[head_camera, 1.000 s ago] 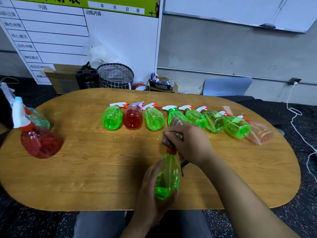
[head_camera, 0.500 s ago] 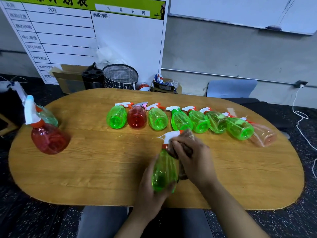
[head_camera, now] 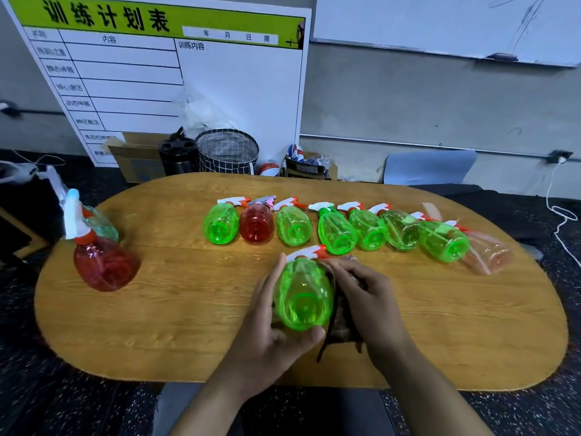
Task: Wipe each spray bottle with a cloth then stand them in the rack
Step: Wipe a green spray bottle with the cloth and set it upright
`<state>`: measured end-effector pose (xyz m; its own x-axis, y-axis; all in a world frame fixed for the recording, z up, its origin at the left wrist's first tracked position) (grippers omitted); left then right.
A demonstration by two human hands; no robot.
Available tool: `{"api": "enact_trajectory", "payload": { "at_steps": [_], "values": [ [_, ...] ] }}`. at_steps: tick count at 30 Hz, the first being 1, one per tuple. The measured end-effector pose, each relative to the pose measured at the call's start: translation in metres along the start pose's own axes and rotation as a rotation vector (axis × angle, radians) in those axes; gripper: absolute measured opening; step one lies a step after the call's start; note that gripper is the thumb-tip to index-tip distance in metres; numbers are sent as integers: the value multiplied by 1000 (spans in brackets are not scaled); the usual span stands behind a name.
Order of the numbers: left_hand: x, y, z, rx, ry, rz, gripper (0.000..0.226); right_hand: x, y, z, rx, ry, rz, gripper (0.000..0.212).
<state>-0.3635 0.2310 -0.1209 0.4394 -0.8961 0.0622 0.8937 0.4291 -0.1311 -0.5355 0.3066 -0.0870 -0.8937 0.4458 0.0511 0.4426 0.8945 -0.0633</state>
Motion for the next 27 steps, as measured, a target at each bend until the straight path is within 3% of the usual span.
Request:
{"api": "enact_trajectory", "payload": {
  "at_steps": [4,9,17,27],
  "values": [
    [2,-1,0,32,-124,22,120,0,0,0,-90,-209,7,19],
    [11,-6,4,40,-377,119,100,-2,9,-3,-36,-157,-53,18],
    [16,-7,19,-42,-555,217,91,10,44,-30,397,605,59,21],
    [7,-10,31,-51,-642,184,92,-19,36,-40,486,833,89,27]
  ]
}}
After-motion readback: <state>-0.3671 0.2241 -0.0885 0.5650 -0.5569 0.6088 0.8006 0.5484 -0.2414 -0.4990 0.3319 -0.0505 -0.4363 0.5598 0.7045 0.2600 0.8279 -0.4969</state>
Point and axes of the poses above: each hand's wrist, its own y-axis away from the middle knuckle, its own x-axis out of the back of the hand, z = x × y, the point moved 2 cm from there along -y, towards the middle knuckle, and after that the axes turned 15 degrees about -z, right-handed, at the moved point
